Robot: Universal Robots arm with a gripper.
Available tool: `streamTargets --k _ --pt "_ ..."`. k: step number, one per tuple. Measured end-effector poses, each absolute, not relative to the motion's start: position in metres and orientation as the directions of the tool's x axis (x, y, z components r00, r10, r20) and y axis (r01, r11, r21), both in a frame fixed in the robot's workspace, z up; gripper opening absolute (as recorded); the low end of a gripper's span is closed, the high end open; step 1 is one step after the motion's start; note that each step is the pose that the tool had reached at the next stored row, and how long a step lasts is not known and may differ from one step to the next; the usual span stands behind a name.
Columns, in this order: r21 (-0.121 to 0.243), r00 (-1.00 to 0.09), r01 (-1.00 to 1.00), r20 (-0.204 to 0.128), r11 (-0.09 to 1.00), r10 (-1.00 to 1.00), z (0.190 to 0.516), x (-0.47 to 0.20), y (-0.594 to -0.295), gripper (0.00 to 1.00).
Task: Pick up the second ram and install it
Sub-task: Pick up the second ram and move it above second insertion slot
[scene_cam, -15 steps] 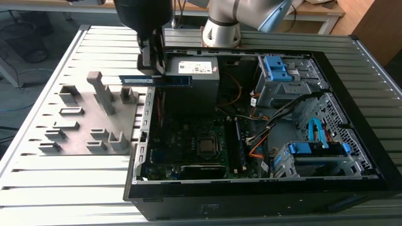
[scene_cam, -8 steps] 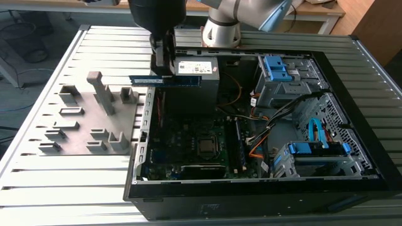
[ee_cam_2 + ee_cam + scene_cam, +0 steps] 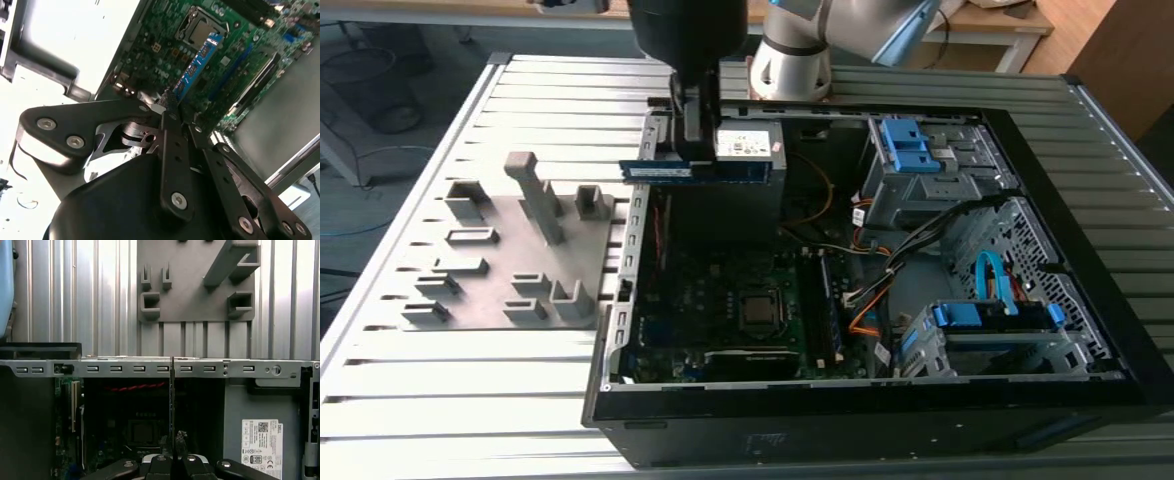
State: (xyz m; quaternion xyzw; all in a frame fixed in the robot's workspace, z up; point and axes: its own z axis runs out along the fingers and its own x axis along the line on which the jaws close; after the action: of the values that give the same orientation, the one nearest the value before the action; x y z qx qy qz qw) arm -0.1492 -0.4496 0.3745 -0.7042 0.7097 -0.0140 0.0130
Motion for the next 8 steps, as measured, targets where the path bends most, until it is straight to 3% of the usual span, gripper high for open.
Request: streamTargets --k 8 --pt "-0.038 -0.008 -0.999 0.001 0.008 -1.000 0.374 -0.129 -0.450 0.14"
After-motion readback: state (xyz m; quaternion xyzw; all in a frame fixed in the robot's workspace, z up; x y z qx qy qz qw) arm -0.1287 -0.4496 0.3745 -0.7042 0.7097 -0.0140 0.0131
